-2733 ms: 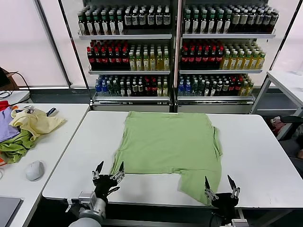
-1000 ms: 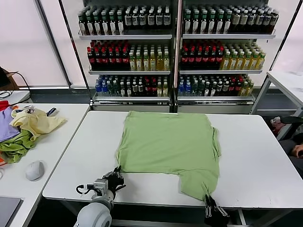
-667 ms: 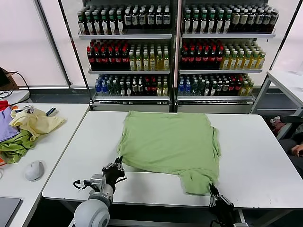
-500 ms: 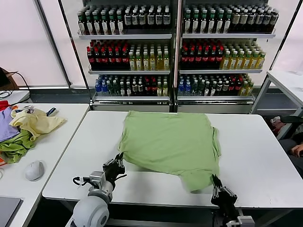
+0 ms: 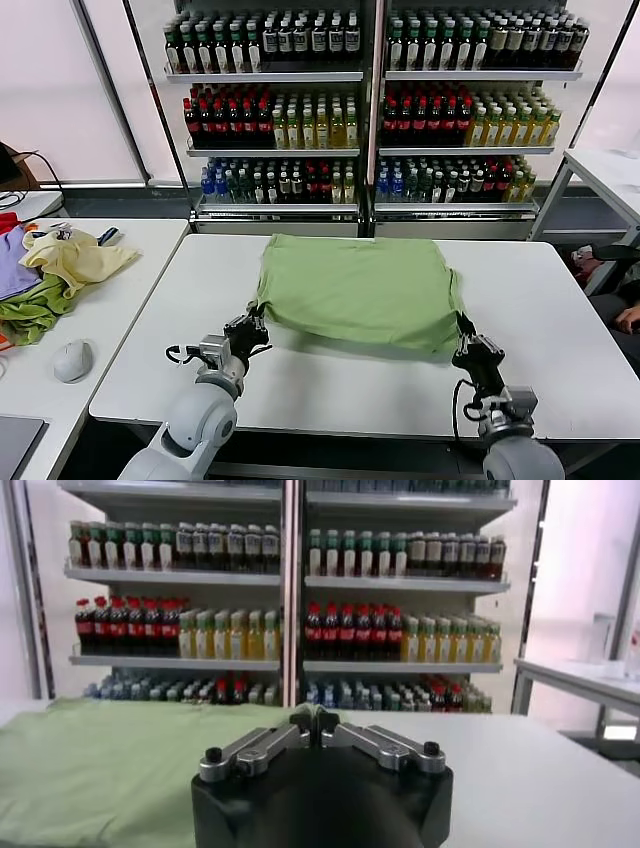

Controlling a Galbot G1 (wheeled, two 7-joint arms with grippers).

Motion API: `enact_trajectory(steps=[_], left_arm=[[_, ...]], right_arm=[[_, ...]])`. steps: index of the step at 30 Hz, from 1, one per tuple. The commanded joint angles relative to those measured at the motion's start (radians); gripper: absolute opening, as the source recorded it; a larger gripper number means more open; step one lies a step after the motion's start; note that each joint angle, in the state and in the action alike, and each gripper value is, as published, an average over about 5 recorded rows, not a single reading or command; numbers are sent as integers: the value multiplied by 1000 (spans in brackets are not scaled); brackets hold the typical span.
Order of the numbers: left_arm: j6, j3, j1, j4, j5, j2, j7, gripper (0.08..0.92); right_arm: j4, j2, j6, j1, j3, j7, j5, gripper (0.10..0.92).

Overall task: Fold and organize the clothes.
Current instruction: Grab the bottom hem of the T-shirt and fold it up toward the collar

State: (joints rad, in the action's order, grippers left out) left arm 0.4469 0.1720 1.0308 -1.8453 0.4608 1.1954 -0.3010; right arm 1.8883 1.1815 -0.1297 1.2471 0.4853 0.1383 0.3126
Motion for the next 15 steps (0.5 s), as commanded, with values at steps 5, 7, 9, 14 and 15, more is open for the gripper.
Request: enact_trajectory(steps=[5,7,9,14,15], left_arm=[[7,-62,-217,235,-11,21,-19,100],[9,-70,-234,258,-19,24,-22,100],[11,-80,-247,279,-30,27,-23,100],[20,-108,-267,318,-62,35,-16,100],[22,-111,-268,322,-67,37,-15,102]], right_arm=[[-262,-24,-3,-304,-77,2,-5,130],[-290,-23,-3,-332,-95,0,-17,130],[-315,-21,-2,-354,-112,-3,-28,130],[-370,-3,3,-388,-146,-9,-60,130],[-378,1,-3,-391,-152,-11,-66,130]])
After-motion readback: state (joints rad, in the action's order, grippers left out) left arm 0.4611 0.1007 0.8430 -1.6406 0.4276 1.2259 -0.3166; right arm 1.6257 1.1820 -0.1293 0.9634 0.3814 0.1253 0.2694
